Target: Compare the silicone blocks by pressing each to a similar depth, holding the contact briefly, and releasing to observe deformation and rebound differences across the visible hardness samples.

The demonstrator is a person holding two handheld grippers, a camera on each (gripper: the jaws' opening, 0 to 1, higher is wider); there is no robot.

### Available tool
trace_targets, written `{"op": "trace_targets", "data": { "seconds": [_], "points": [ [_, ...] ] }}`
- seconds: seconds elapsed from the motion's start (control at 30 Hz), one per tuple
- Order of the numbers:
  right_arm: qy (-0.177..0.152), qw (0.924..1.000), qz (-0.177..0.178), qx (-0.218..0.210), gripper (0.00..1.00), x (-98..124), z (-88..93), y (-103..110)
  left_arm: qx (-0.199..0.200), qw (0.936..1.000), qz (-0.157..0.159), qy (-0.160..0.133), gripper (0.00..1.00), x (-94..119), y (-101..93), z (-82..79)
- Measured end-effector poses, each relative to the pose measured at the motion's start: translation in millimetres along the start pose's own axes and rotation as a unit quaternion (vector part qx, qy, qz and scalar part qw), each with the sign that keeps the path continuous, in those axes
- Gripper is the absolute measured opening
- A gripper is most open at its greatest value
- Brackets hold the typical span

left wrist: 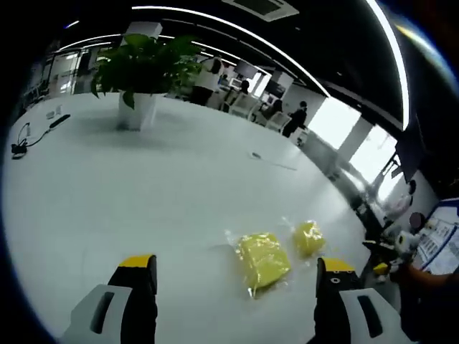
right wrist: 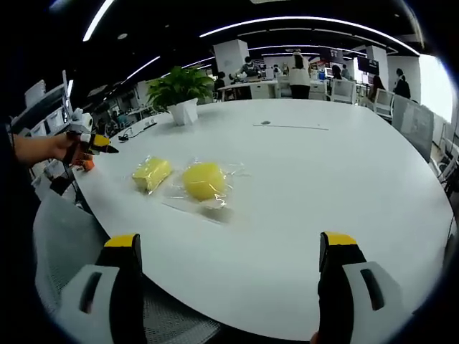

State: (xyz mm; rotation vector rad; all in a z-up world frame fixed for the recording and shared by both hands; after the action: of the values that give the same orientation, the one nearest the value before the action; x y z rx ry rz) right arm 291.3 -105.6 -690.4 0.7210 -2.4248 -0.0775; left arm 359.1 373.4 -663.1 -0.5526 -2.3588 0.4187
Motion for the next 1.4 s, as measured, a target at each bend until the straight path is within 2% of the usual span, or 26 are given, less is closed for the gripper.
{"op": "trace_targets", "data": {
  "seconds": [0.33, 0.57, 0.7, 0.9, 0.97, 1.13, 1.23, 1.4],
  "points": [
    [0.011, 0.9999, -0.003, -0.007, 0.97, -2, 11.2, 2, 0.046, 0.9984, 0.028, 0.017, 0.80, -31, 3.9, 1.0],
    [0.011, 0.9999, -0.005, -0.011, 0.97, -4, 7.8, 1, 0.095, 0.9954, 0.011, -0.005, 0.74, -47, 15.7, 2.0],
    [0.015, 0.9998, -0.009, -0.010, 0.97, -8, 9.8, 2, 0.101, 0.9948, 0.012, -0.005, 0.71, -60, 18.1, 4.2],
    [0.018, 0.9996, -0.015, -0.015, 0.97, -12, 9.8, 6, 0.105, 0.9938, 0.023, 0.028, 0.63, -79, 19.2, 13.5],
    [0.019, 0.9996, -0.015, -0.016, 0.97, -12, 9.1, 7, 0.112, 0.9930, 0.024, 0.030, 0.60, -81, 20.6, 14.3],
    [0.020, 0.9995, -0.017, -0.016, 0.97, -12, 9.0, 6, 0.149, 0.9876, 0.029, 0.038, 0.48, -89, 26.9, 16.8],
    [0.020, 0.9995, -0.017, -0.018, 0.97, -11, 8.8, 5, 0.159, 0.9853, 0.045, 0.044, 0.36, -91, 24.1, 19.4],
    [0.020, 0.9994, -0.015, -0.024, 0.97, -10, 9.8, 3, 0.153, 0.9847, 0.054, 0.063, 0.34, -98, 22.7, 26.8]
  ]
}}
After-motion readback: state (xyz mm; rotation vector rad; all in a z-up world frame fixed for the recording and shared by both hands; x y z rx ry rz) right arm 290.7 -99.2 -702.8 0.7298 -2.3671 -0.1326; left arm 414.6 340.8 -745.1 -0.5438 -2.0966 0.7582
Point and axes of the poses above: the point that each gripper's makers call its tool centre point, and the gripper's own axes: x roughly backward along the fingers, y roughly to its left, z roughly out of its underside, the point moved 7 cm from there along x, roughly backward along the fingers, and after that the axes turned 3 degrees about -x, right-handed, at the moved point
